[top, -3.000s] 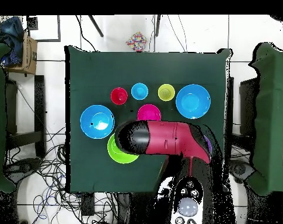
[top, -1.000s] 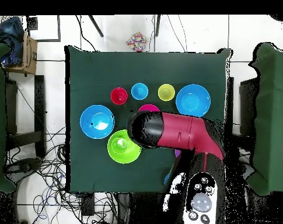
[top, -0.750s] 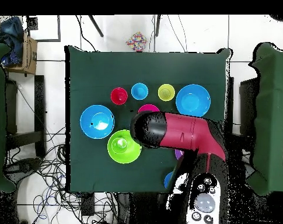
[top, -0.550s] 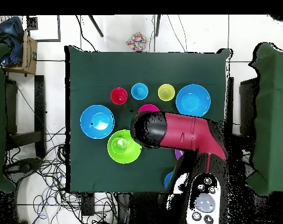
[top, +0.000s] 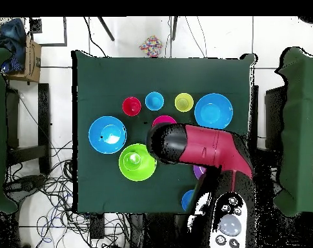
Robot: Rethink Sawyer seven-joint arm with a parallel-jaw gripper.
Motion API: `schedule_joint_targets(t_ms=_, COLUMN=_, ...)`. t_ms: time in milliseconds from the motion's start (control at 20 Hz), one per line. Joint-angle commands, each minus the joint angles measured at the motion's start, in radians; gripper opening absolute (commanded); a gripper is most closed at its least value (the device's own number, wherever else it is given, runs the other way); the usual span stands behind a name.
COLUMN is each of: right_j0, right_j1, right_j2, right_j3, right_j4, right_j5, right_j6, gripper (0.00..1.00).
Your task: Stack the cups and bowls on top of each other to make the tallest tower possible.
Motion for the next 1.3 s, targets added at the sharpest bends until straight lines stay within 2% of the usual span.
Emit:
schedule_joint_targets(t_ms=50, right_j0=-0.007, right_j1=0.036, right_j2=0.077, right_j3=0.058, right_j4=0.005, right_j5=-0.072, right_j6=0.035, gripper=1.00)
schedule_joint_targets(t_ms=750, right_j0=-0.002, right_j1=0.032, right_j2=0.078, right_j3=0.076, right_j4=0.028, right_j5=-0.085, right_j6=0.056, gripper=1.00)
schedule_joint_targets(t_ms=1050, right_j0=0.031, right_j1=0.039, right_j2=0.058, right_j3=0.061, right_j4=0.026, right_j5=-0.059, right_j6=0.093, gripper=1.00)
schedule_joint_targets(t_ms=1300, right_j0=0.081, right_j1=0.054, right_j2=0.033, right_j3=0.017, right_j4=0.029, right_j5=0.014, right_j6=0.145, gripper=1.00)
